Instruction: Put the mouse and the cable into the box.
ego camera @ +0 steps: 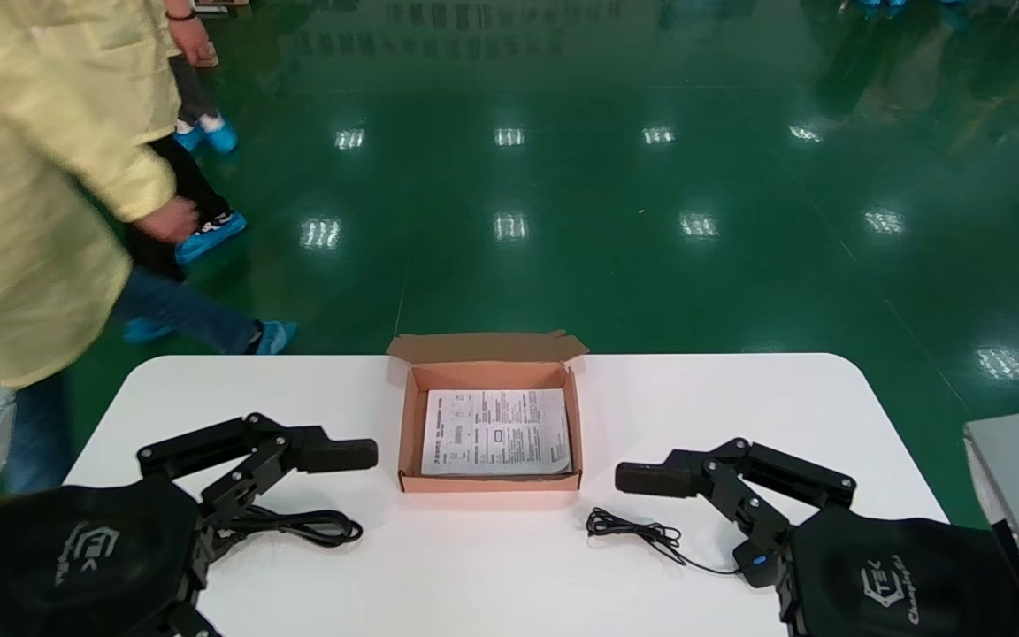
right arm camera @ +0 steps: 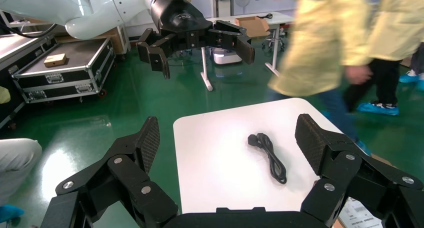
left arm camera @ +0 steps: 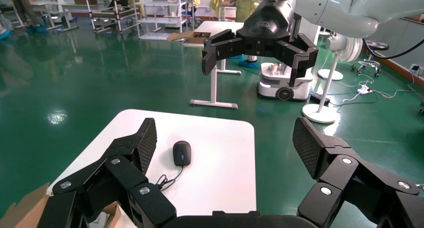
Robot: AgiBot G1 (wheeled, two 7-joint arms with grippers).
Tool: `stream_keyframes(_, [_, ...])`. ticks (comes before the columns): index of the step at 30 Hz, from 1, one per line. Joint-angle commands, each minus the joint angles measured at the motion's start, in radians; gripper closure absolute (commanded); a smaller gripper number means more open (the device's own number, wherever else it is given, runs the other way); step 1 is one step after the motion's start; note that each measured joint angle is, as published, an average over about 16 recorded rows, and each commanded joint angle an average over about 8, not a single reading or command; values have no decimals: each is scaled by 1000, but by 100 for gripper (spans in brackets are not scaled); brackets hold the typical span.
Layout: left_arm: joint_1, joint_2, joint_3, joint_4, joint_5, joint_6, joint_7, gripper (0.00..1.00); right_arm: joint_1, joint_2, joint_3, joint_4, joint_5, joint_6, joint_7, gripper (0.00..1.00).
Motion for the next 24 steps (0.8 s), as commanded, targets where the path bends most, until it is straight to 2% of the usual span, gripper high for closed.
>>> stream_keyframes(1, [0,0,0,0,0,0,0,0,0,0,0,0,0,0,0,0])
stream_keyframes(24, [0,0,0,0,0,0,0,0,0,0,0,0,0,0,0,0])
